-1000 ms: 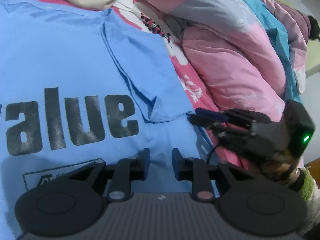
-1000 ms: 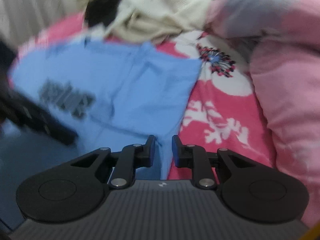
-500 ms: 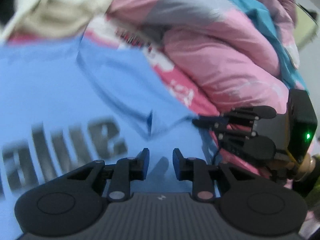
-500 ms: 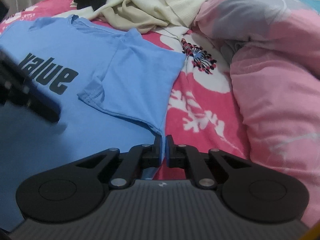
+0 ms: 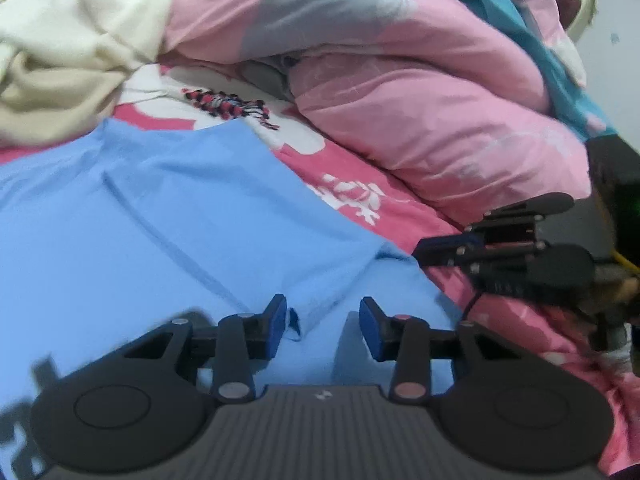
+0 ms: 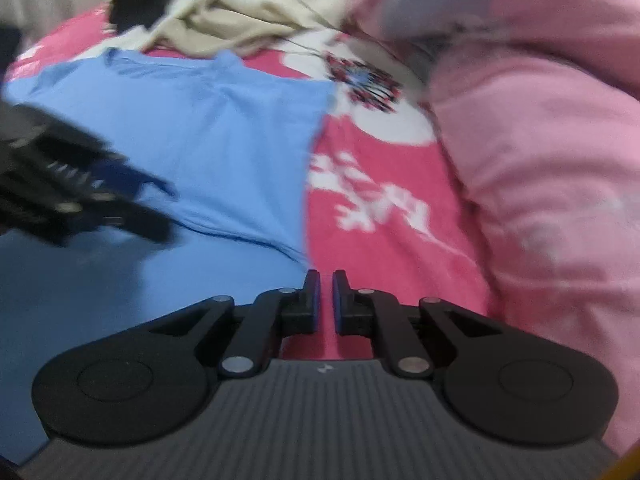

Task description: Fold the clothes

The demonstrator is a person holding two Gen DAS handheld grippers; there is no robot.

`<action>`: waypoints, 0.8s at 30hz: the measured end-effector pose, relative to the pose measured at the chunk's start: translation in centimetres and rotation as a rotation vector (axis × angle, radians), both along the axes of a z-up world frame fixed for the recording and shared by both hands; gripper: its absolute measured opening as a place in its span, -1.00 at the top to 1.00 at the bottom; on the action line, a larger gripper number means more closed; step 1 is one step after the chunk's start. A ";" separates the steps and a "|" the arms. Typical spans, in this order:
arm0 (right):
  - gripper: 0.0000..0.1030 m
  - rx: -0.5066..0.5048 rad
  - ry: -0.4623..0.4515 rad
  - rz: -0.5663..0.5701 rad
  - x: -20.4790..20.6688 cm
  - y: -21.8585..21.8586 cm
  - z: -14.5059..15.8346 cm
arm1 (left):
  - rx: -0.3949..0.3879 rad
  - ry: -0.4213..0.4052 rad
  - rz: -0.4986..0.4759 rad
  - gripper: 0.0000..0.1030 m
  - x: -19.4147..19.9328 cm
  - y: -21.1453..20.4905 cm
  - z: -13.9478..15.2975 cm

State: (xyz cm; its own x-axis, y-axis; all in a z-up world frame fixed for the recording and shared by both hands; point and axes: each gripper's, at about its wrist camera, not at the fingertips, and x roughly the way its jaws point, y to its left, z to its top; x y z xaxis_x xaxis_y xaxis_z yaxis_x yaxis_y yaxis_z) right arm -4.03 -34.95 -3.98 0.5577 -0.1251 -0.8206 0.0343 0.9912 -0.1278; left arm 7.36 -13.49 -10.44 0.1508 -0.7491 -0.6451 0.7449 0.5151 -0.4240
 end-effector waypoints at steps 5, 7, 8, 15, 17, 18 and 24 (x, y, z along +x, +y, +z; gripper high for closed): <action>0.90 0.157 -0.095 -0.067 0.7 -2.7 2.8 | 0.005 0.032 -0.012 0.19 -0.5 1.5 0.1; 0.90 0.198 -0.161 -0.010 2.7 -2.3 3.6 | -0.001 0.024 -0.007 0.21 -0.4 1.9 0.6; 0.90 0.206 -0.187 0.029 4.0 -1.9 3.7 | -0.009 0.015 0.002 0.22 -0.3 2.0 1.0; 0.90 0.242 -0.148 0.106 14.2 -1.6 0.2 | -0.045 -0.027 0.020 0.21 1.6 0.1 2.2; 0.90 0.283 -0.112 0.077 16.5 -2.7 -1.3 | 0.011 -0.004 -0.002 0.22 1.6 -0.8 1.2; 0.91 0.257 -0.104 0.072 17.1 -2.9 -2.0 | 0.060 0.011 -0.006 0.27 1.6 -1.2 0.4; 0.89 0.174 -0.209 -0.031 18.2 -5.3 -2.5 | 0.081 -0.051 -0.020 0.27 -0.1 -0.5 0.0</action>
State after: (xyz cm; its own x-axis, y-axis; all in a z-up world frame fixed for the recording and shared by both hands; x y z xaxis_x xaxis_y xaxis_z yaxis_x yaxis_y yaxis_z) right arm 14.15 -40.22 -6.43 0.7154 -0.0122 -0.6986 0.0727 0.9957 0.0569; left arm 7.27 -14.01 -10.45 0.1710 -0.6978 -0.6956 0.7750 0.5312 -0.3424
